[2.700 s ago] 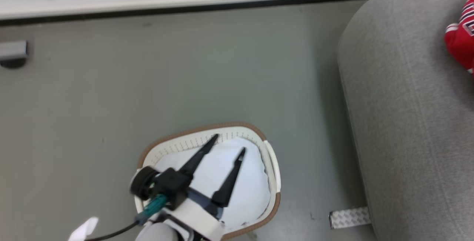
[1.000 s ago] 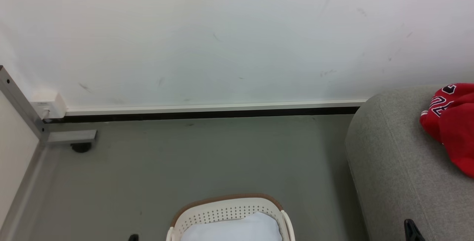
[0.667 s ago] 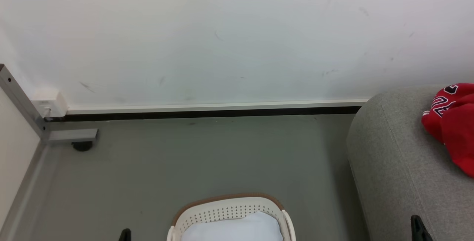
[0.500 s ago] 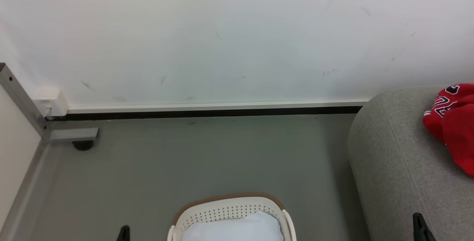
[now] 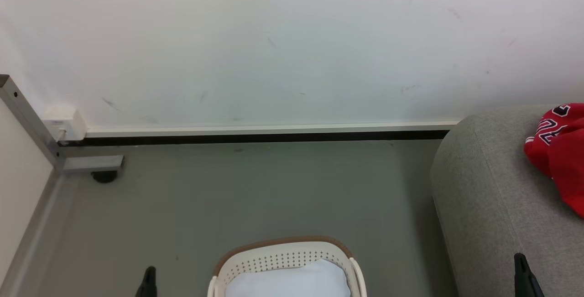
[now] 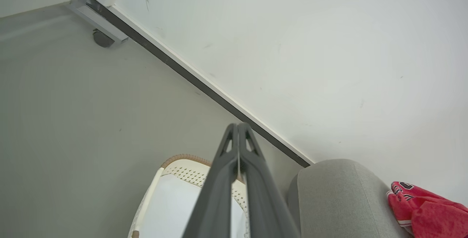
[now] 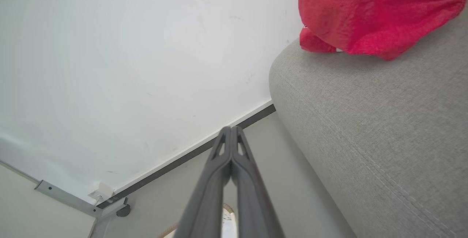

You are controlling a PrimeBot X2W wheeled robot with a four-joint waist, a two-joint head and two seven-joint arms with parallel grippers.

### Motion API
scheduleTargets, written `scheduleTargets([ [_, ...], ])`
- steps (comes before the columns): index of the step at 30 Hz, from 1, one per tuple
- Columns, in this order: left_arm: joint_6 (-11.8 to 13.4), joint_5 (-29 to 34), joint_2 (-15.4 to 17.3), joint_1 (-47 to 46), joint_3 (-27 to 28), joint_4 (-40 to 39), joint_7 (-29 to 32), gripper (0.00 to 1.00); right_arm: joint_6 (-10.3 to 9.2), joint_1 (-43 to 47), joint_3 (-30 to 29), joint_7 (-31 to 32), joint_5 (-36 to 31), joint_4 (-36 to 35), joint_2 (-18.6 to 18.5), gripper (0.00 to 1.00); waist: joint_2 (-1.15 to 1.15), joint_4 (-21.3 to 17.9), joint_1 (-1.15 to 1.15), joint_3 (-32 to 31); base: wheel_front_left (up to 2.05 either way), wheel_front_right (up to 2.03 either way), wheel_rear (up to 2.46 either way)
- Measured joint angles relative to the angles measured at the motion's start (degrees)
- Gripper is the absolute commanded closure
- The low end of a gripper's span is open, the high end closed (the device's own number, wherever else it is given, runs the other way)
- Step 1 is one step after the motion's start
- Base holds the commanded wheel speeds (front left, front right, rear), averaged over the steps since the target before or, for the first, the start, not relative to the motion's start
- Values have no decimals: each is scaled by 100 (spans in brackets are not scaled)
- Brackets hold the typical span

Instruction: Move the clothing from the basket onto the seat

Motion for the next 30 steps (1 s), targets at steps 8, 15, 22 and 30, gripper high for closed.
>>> scheduleTargets([
  [8,-24,-630,-2,-118,60,0,164,100,0,-115,-21,167,653,9,-4,100,0,23,0,13,0,0,0],
  [15,-44,-1129,-2,-218,99,0,288,100,0,-224,-43,290,1167,13,-9,100,0,44,0,24,0,0,0],
  [22,-67,-1597,-4,-299,133,1,416,100,0,-327,-69,423,1675,24,-16,100,0,64,0,35,0,0,0],
  [30,-76,-2135,-4,-394,175,0,560,100,0,-407,-89,557,2203,35,-23,100,-1,88,0,48,0,0,0],
])
